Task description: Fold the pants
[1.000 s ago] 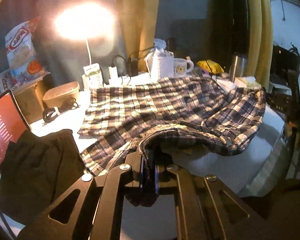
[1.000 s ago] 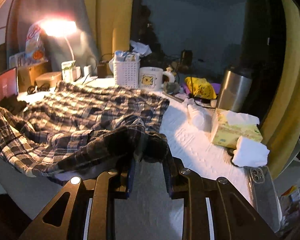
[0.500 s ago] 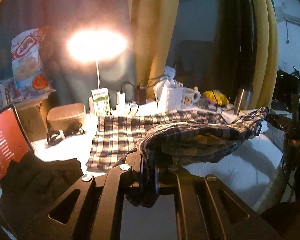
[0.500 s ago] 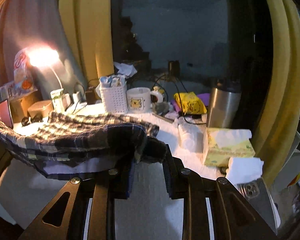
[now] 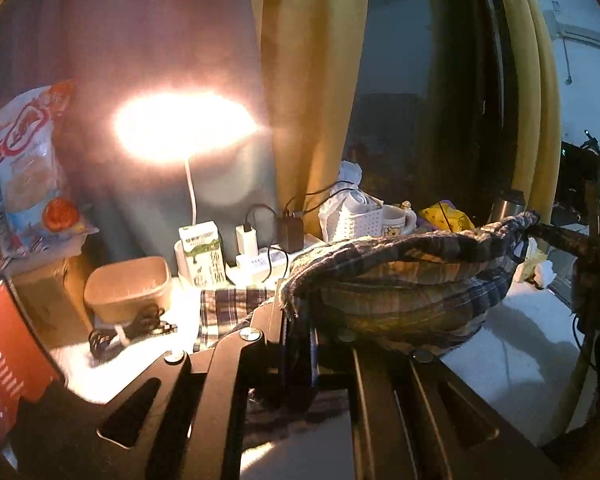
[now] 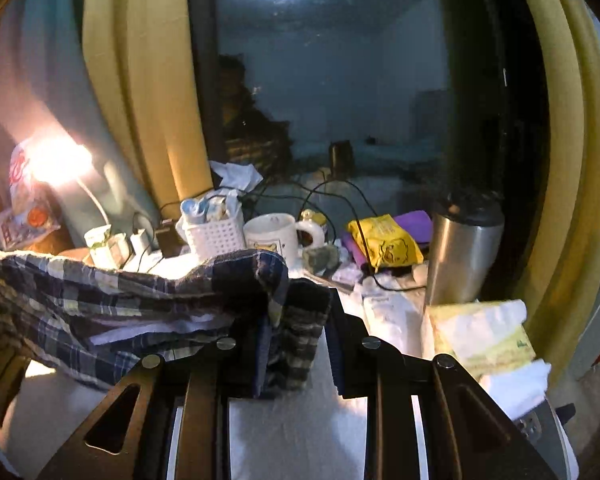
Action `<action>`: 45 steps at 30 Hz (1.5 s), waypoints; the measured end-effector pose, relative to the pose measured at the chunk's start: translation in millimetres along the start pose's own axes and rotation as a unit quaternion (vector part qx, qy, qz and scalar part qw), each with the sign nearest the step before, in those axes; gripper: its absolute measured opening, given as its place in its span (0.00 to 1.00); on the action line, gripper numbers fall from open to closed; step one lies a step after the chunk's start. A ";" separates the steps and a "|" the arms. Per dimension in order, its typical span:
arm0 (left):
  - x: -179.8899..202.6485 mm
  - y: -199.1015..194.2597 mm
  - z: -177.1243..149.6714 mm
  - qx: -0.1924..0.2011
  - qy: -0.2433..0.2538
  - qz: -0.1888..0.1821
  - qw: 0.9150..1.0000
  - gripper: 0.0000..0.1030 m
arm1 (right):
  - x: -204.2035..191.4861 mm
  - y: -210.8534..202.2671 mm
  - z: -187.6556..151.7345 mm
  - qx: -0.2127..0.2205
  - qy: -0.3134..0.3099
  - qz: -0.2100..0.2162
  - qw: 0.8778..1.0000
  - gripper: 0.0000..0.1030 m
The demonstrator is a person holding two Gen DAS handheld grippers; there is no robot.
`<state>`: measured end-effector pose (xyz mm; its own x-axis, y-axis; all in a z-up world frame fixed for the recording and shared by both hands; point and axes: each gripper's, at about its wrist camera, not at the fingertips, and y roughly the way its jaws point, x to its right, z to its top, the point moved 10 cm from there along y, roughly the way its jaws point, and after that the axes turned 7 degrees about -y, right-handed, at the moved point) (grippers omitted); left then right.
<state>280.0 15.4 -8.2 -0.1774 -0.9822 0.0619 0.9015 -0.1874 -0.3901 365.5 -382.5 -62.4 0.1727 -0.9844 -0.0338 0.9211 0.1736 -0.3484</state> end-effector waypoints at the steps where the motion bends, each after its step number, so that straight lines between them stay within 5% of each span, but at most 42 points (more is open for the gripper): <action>1: -2.1 4.9 2.3 0.000 0.001 0.000 1.000 0.06 | 0.8 6.1 4.8 0.002 0.001 0.000 1.000 0.25; 10: -23.0 57.0 14.1 -0.007 -0.016 0.001 1.000 0.06 | 6.7 56.2 22.9 -0.011 0.006 -0.006 1.000 0.25; 19: -56.0 122.5 2.6 -0.056 -0.043 0.011 0.997 0.07 | 1.0 115.3 22.9 -0.042 0.008 -0.008 0.999 0.25; 26: -85.0 164.7 -16.1 -0.089 -0.072 0.041 0.993 0.16 | -5.8 174.5 0.3 -0.090 0.020 -0.020 0.996 0.25; 30: -114.9 174.0 -22.3 -0.091 -0.100 0.085 0.987 0.41 | -6.2 196.9 -12.2 -0.113 0.024 -0.030 0.993 0.25; 39: -155.8 157.9 -36.2 -0.105 -0.144 0.129 0.975 0.43 | -10.1 217.8 -24.4 -0.134 0.011 -0.041 0.990 0.28; 41: -153.1 149.0 -45.0 -0.122 -0.152 0.117 0.974 0.45 | -9.4 216.5 -23.6 -0.138 0.011 -0.043 0.990 0.41; 43: -147.5 135.0 -54.1 -0.127 -0.153 0.107 0.974 0.50 | -6.7 208.6 -18.6 -0.127 0.011 -0.046 0.991 0.77; 45: -144.4 124.4 -64.0 -0.132 -0.155 0.105 0.973 0.62 | -5.7 200.7 -15.8 -0.122 0.016 -0.045 0.991 0.78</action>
<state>392.4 134.8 -124.5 0.1654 -0.9628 0.2136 0.7647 -0.0116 -0.6443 543.9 -342.4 -147.0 0.0797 -0.9966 -0.0210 0.8203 0.0775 -0.5667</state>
